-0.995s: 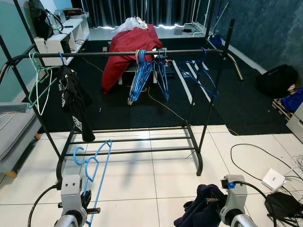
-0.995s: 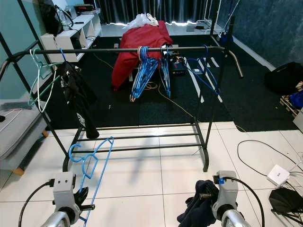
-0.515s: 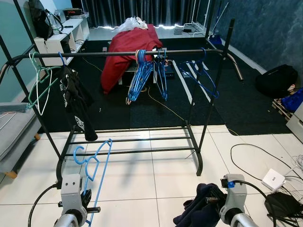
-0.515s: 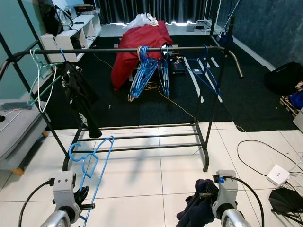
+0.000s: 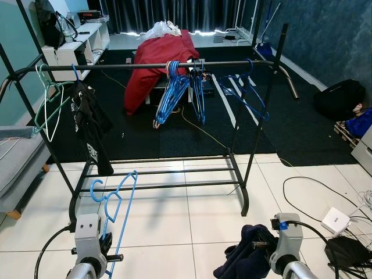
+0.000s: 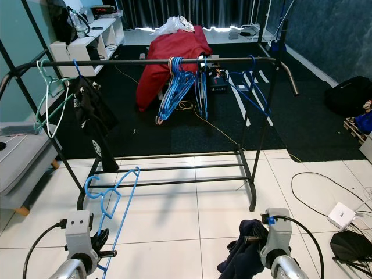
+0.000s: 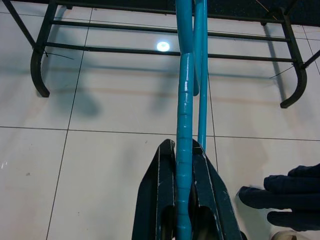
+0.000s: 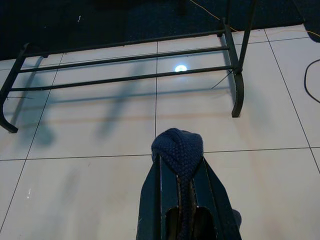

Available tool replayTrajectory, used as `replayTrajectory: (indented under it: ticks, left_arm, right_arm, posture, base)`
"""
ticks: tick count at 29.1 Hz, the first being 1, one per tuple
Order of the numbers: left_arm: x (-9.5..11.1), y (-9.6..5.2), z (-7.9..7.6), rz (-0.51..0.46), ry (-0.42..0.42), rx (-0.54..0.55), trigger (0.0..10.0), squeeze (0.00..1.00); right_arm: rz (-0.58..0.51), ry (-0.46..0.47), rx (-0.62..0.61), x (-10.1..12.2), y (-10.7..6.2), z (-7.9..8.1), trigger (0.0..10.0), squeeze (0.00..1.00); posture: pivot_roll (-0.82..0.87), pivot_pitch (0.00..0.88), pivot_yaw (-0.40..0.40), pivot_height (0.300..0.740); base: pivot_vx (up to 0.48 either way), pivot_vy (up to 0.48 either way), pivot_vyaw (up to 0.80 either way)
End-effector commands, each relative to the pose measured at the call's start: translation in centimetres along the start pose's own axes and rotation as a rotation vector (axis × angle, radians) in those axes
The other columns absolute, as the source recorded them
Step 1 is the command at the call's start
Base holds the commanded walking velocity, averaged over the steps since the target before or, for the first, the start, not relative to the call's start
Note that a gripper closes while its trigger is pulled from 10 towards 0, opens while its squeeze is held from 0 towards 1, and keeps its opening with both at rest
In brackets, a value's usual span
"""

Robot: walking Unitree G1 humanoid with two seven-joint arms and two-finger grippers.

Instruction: Hang hanger

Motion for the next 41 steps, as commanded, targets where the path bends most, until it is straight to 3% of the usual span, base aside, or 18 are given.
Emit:
replayTrajectory:
  ticks: [1, 41]
  left_arm:
    - [-0.13, -0.13, 0.79, 0.005, 0.011, 0.013, 10.0, 0.00]
    - [-0.35, -0.15, 0.76, 0.010, 0.015, 0.006, 10.0, 0.00]
  right_arm:
    - [-0.010, 0.006, -0.005, 0.21, 0.04, -0.14, 10.0, 0.00]
    - [-0.008, 0.006, -0.002, 0.08, -0.01, -0.05, 10.0, 0.00]
  posture:
    - [0.02, 0.037, 0.005, 0.735]
    - [0.02, 0.017, 0.010, 0.735]
  base:
    - [0.000, 0.000, 0.00]
    - [0.000, 0.000, 0.00]
Point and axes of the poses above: a point about 5 cm out from each wrist's last joint towards the gripper, its own y axis pointing out of the wrist towards the gripper, its own x axis along the axis of the wrist's last joint, z = x × y, the point moved 5 cm from there along y, pointing out of the wrist towards the gripper, and after that the axes turned 12 degrees about y, right-handed, at the moved point
